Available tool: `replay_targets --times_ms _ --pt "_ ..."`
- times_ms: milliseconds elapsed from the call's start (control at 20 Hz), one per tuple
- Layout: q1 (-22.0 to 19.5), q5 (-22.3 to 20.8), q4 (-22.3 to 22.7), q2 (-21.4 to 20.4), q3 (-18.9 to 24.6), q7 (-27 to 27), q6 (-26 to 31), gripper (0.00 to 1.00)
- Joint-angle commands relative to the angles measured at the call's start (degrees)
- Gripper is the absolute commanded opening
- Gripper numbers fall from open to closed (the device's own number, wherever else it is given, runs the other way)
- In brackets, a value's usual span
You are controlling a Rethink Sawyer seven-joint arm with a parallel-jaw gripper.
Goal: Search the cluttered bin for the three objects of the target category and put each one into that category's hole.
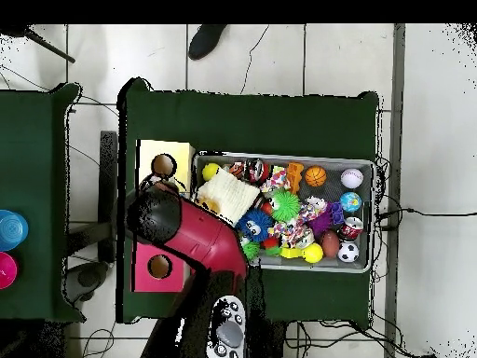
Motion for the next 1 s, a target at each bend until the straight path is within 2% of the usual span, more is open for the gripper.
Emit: replay_targets --times_ms 50,650,1000 --pt "0.7 -0.8 4.2 0.9 1.6 15.5 8.8 0.0" --pt "2.8 -1.9 2.5 -1.0 -2.2 15.9 13.2 0.0" --pt "0.9 -2.0 5.8 -0.9 -1.2 11.3 9.9 0.0"
